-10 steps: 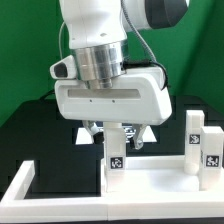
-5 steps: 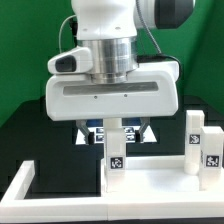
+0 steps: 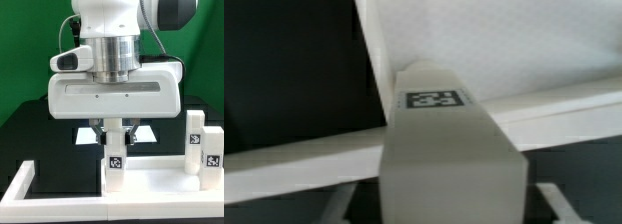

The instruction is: Assemble desk

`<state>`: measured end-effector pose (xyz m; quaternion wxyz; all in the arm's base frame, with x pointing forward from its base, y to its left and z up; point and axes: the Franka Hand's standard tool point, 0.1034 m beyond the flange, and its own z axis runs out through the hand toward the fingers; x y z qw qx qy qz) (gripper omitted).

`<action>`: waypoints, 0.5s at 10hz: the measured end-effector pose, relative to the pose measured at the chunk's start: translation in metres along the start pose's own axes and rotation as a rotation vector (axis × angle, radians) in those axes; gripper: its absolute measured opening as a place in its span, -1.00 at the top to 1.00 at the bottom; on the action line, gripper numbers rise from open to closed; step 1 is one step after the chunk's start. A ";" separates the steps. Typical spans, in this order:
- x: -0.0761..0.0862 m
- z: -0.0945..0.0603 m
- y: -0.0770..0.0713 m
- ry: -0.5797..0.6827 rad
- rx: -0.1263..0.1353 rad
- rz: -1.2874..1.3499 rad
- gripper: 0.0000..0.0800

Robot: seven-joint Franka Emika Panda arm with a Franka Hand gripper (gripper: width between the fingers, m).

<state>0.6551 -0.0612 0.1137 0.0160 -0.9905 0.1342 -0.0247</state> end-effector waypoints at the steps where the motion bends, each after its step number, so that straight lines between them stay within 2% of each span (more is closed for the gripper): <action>1: 0.000 0.000 0.000 0.000 0.000 0.043 0.28; 3: 0.001 0.002 0.006 0.006 0.025 0.394 0.28; 5: 0.001 0.002 0.006 -0.009 0.025 0.733 0.28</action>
Offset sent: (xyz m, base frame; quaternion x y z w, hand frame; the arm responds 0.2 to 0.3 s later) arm -0.0042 0.0135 -0.0118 0.0543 -0.0398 0.4830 0.8730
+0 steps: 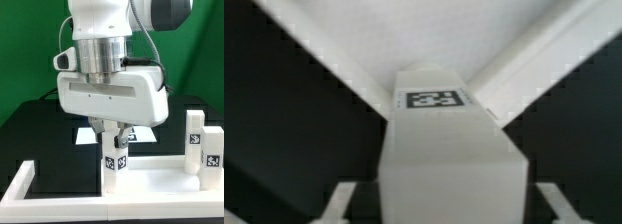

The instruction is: Assemble desk

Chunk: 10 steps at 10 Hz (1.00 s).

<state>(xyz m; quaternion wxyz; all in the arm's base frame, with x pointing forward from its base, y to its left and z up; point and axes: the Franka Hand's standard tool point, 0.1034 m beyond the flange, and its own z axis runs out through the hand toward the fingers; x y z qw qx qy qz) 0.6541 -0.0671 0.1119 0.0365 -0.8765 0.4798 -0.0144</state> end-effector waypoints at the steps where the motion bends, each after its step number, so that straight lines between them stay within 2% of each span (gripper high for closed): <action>1: 0.000 0.000 0.000 -0.006 -0.004 0.176 0.28; 3: 0.002 0.000 0.003 -0.031 0.007 0.378 0.27; 7: 0.000 0.000 0.003 -0.035 0.003 0.640 0.27; 8: -0.001 0.000 0.001 -0.039 0.020 0.823 0.27; 9: -0.004 0.000 0.003 -0.027 0.034 0.869 0.27; 10: -0.003 0.000 0.003 -0.027 0.034 0.840 0.25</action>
Offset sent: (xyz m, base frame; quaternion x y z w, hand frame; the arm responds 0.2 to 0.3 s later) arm 0.0000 0.0000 0.0000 0.0000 0.0000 0.1938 0.9810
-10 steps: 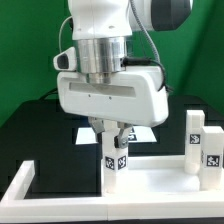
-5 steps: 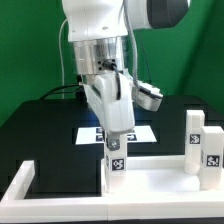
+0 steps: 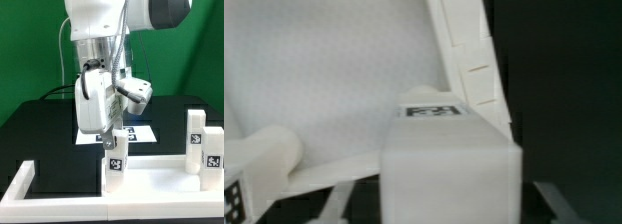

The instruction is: Assemble desk

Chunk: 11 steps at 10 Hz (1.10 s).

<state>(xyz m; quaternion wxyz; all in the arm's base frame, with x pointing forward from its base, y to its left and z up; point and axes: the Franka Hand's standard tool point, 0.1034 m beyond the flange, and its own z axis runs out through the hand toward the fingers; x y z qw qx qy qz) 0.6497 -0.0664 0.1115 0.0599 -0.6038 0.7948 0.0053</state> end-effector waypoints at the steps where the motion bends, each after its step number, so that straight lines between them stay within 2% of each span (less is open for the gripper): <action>1: -0.001 0.001 0.000 0.000 -0.001 -0.001 0.25; 2: -0.001 0.001 0.000 0.009 -0.003 -0.065 -0.20; 3: -0.007 0.001 0.000 0.044 -0.014 -0.282 -0.53; 5: -0.029 0.002 0.005 0.052 -0.031 -0.566 -0.59; 8: -0.024 0.002 0.004 0.051 -0.037 -0.773 -0.62; 10: -0.016 0.000 0.003 0.077 -0.077 -1.171 -0.62; 11: -0.018 0.003 0.005 0.077 -0.086 -1.333 -0.62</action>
Offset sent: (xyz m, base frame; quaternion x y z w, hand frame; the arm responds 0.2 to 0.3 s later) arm 0.0083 0.0314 0.0060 -0.0570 0.0710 -0.4161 0.9047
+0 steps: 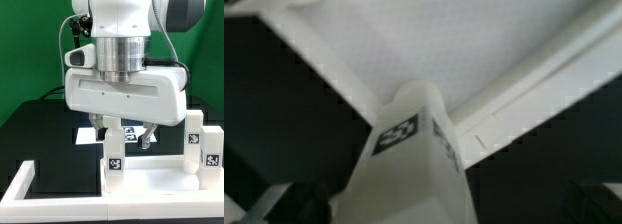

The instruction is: Assemble desk

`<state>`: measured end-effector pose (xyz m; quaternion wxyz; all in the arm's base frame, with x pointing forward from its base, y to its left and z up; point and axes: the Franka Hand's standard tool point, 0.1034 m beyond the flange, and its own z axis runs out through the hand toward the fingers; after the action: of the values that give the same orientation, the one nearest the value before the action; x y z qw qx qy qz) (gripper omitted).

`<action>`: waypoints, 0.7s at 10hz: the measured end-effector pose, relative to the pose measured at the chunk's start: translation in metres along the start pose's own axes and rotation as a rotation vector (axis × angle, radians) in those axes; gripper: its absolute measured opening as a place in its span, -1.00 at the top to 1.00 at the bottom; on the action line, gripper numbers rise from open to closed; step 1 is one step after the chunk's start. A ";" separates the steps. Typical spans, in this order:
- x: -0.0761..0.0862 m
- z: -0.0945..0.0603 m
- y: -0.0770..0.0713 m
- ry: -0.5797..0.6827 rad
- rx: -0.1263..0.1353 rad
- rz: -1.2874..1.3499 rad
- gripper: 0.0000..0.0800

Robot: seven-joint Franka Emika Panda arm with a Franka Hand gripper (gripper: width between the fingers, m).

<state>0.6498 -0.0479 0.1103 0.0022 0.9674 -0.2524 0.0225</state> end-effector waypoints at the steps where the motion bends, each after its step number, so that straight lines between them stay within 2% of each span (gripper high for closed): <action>1: -0.007 0.005 -0.001 -0.008 -0.004 -0.065 -0.62; 2: -0.006 0.005 0.000 0.003 -0.002 -0.143 -0.62; 5: -0.006 0.006 0.001 0.001 0.000 -0.126 -0.56; 7: -0.004 0.006 0.009 0.001 -0.009 -0.002 0.26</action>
Offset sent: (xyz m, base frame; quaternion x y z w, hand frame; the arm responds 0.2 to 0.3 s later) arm 0.0000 0.0000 0.0000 0.0000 0.0000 0.0650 0.9979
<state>0.6423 -0.0542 0.1041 0.0065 0.9676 -0.2516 0.0218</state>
